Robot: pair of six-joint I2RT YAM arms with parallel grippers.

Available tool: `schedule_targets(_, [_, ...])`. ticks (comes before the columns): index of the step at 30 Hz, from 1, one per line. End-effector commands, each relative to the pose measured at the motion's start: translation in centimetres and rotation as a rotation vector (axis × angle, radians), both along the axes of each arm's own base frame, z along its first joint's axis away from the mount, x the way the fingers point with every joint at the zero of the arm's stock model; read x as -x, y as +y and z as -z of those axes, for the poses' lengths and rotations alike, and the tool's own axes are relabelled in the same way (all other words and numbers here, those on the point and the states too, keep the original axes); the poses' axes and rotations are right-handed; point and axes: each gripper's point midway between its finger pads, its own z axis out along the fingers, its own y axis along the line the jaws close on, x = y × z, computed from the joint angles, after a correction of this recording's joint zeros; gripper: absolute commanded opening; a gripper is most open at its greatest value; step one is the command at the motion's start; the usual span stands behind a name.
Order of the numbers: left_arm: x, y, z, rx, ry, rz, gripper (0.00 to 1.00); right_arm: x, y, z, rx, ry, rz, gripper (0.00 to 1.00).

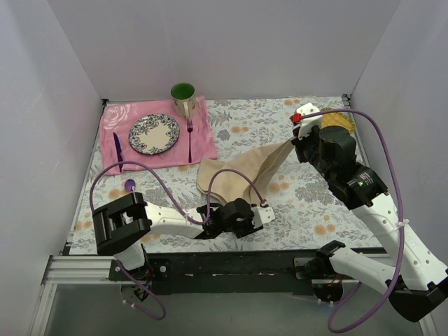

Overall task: Fold the napkin into a case and place the utensils inside
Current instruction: Pick up the crumpled napkin from the center of the board.

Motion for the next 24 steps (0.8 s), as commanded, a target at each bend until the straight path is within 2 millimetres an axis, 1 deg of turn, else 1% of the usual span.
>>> schedule_targets(1, [-1.6, -0.2, -1.7, 0.053, -0.044, -0.1, 0.32, -0.2, 0.0, -1.5, -0.045, -0.039, 0.012, 0.01])
schedule_targets(3, [-1.5, -0.2, -1.3, 0.042, -0.037, -0.095, 0.31, -0.2, 0.0, -1.5, -0.048, -0.038, 0.013, 0.01])
schedule_targets(4, [-1.6, -0.4, -1.4, 0.045, -0.034, -0.099, 0.31, -0.2, 0.1, -1.3, -0.048, -0.035, 0.012, 0.01])
schedule_targets(6, [-1.5, -0.3, -0.5, 0.022, -0.02, -0.105, 0.31, -0.2, 0.0, -1.5, -0.049, -0.037, 0.012, 0.01])
schedule_targets(8, [-1.5, -0.6, -0.5, 0.023, -0.011, -0.104, 0.31, -0.2, -0.1, -1.5, -0.047, -0.038, 0.016, 0.01])
schedule_targets(12, [-1.2, -0.5, 0.1, 0.011, 0.004, -0.103, 0.33, -0.2, -0.1, -1.5, -0.041, -0.041, 0.014, 0.01])
schedule_targets(15, [-1.4, -0.3, 0.4, -0.001, 0.011, -0.133, 0.34, -0.2, 0.0, -1.4, -0.042, -0.039, 0.013, 0.01])
schedule_targets(17, [-1.5, -0.2, 0.3, 0.002, 0.011, -0.145, 0.27, -0.2, -0.1, -1.4, -0.042, -0.039, 0.013, 0.01])
schedule_targets(18, [-1.6, -0.1, 0.1, 0.01, 0.01, -0.149, 0.23, -0.1, 0.0, -1.4, -0.043, -0.038, 0.01, 0.01])
schedule_targets(19, [-1.7, -0.2, -1.0, 0.035, 0.006, -0.147, 0.18, -0.1, 0.0, -1.3, -0.042, -0.037, 0.008, 0.01])
schedule_targets(20, [-1.6, -0.1, -1.4, 0.038, 0.005, -0.14, 0.1, -0.1, 0.0, -1.2, -0.037, -0.034, 0.003, 0.01])
schedule_targets(21, [-1.6, -0.2, -2.2, 0.053, 0.004, -0.134, 0.08, 0.1, 0.1, -1.1, -0.035, -0.03, -0.008, 0.01])
schedule_targets(22, [-1.4, -0.3, -3.7, 0.083, 0.005, -0.119, 0.06, 0.1, 0.2, -1.2, -0.033, -0.032, -0.014, 0.01])
schedule_targets(23, [-1.2, 0.0, -4.3, 0.083, 0.013, -0.112, 0.03, 0.1, 0.2, -1.1, -0.03, -0.031, -0.019, 0.01])
schedule_targets(24, [-1.4, 0.0, -5.2, 0.099, 0.02, -0.11, 0.01, 0.2, 0.4, -0.8, -0.031, -0.027, -0.028, 0.01])
